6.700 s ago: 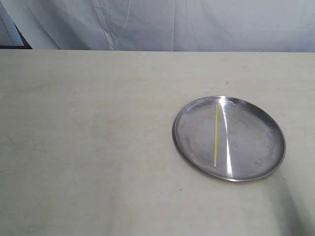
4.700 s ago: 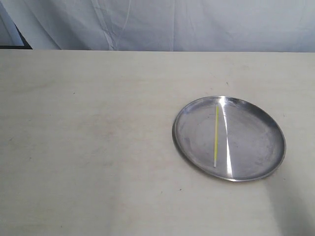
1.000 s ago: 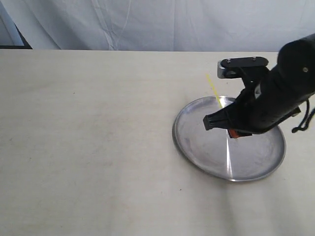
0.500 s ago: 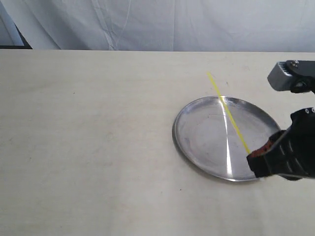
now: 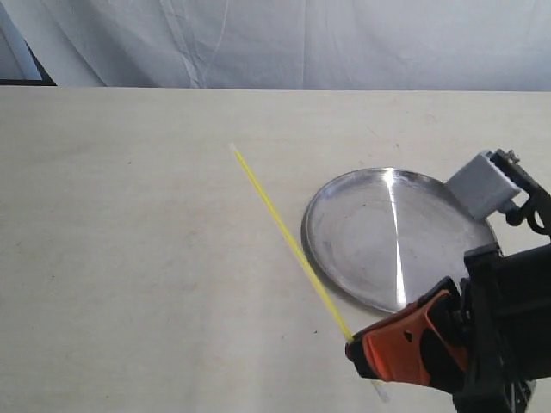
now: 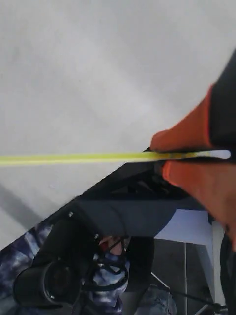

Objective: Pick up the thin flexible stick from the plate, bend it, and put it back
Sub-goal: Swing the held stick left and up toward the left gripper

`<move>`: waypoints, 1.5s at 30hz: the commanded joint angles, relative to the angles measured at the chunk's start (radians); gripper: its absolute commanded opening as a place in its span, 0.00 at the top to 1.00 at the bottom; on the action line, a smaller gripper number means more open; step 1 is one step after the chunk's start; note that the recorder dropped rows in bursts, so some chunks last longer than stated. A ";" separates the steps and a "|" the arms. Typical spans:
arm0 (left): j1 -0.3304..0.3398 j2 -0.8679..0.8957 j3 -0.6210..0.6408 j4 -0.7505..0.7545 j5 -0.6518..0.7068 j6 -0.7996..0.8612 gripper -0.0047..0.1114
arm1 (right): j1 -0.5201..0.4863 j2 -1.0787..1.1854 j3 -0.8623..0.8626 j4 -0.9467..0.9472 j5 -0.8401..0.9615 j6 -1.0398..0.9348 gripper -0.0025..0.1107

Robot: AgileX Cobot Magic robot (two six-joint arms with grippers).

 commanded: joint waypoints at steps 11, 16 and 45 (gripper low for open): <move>-0.006 0.129 0.003 0.621 -0.256 -0.751 0.75 | 0.002 0.151 0.005 0.349 0.100 -0.349 0.99; -0.006 0.159 0.003 0.611 -0.243 -0.768 0.45 | 0.095 0.221 0.002 0.390 0.065 -0.412 0.99; -0.006 0.172 0.003 0.691 -0.283 -0.807 0.59 | 0.460 0.636 -0.288 0.494 -0.108 -0.503 0.99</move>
